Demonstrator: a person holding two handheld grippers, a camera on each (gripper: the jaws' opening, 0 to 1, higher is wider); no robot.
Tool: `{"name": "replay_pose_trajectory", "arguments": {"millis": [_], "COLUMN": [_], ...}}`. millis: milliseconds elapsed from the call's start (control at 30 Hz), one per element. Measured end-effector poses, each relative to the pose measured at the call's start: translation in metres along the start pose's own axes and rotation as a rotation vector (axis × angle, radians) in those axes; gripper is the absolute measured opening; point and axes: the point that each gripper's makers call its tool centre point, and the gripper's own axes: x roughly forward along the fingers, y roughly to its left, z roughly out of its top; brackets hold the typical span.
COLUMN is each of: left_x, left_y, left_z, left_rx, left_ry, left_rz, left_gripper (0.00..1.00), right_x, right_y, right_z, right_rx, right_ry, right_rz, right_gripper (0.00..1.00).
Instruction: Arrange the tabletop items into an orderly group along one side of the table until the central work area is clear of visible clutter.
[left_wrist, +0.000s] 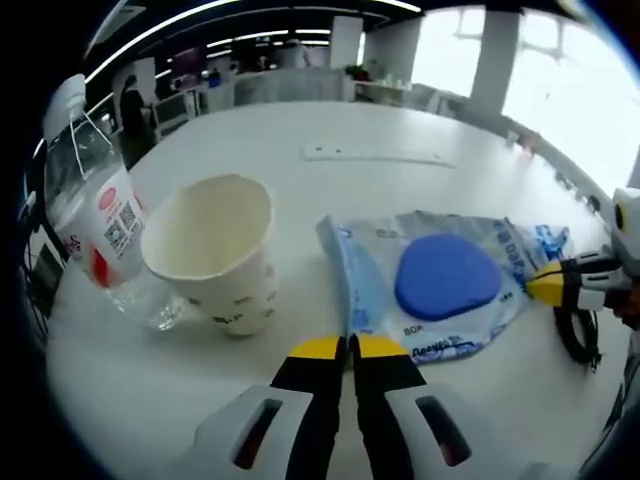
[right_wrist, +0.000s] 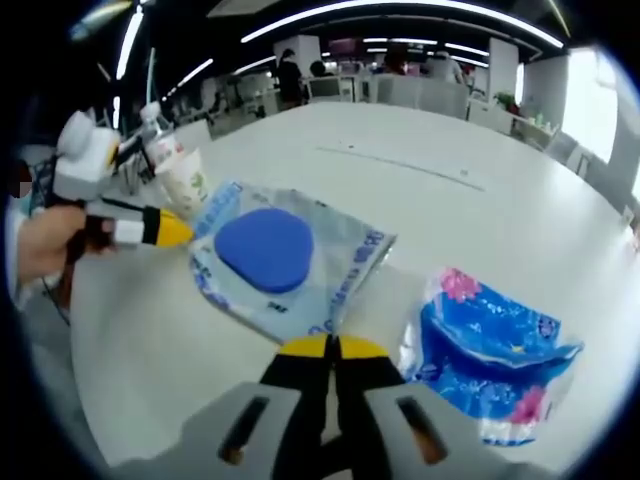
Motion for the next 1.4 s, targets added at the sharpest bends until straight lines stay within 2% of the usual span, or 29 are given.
{"name": "replay_pose_trajectory", "arguments": {"millis": [133,200,233,333,367,433,500,567,667,833,933,1000,1133,1400], "left_x": [0.001,0.0,-0.002,-0.007,-0.006,-0.01,-0.016,-0.024,-0.035,-0.048,-0.057,-0.063,-0.073,-0.094], "left_y": [-0.001,-0.001,0.001,0.001,-0.004,-0.01,-0.011,-0.013,-0.016,-0.012,-0.009,-0.006,-0.001,-0.001], "left_z": [-0.003,-0.002,-0.003,0.002,0.005,0.002,0.002,0.004,0.006,0.005,0.004,0.003,0.004,0.004], "left_rx": [0.01,0.016,-0.006,-0.009,0.002,-0.005,-0.006,-0.016,-0.016,-0.038,-0.055,-0.064,-0.066,-0.058], "left_ry": [0.005,0.007,0.028,0.006,-0.016,0.001,-0.012,-0.034,-0.046,-0.067,-0.069,-0.07,-0.078,-0.084], "left_rz": [0.0,-0.014,-0.002,-0.007,-0.036,-0.07,-0.067,-0.074,-0.084,-0.08,-0.074,-0.068,-0.069,-0.076], "left_gripper": [0.02,0.05,0.1,0.29,0.33,0.38,0.43,0.51,0.6,0.83,0.92,0.96,0.96,0.96], "right_x": [0.0,-0.003,-0.007,-0.011,-0.012,-0.016,-0.022,-0.029,-0.038,-0.053,-0.061,-0.066,-0.071,-0.087], "right_y": [0.0,0.0,0.001,0.008,0.01,0.016,0.019,0.023,0.024,0.023,0.024,0.025,0.028,0.033], "right_z": [0.0,0.002,0.005,0.012,0.013,0.014,0.012,0.018,0.018,0.023,0.023,0.024,0.024,0.022], "right_rx": [0.0,-0.033,-0.053,-0.061,-0.065,-0.086,-0.074,-0.042,-0.049,0.004,0.021,0.03,0.042,0.025], "right_ry": [-0.003,0.0,-0.006,-0.031,-0.033,-0.046,-0.05,-0.099,-0.115,-0.162,-0.166,-0.178,-0.172,-0.168], "right_rz": [-0.004,-0.007,-0.01,0.001,0.003,0.008,0.008,0.004,-0.009,-0.008,-0.009,-0.005,-0.004,-0.006], "right_gripper": [0.0,0.02,0.05,0.21,0.23,0.24,0.26,0.3,0.34,0.53,0.57,0.6,0.66,0.66]}}
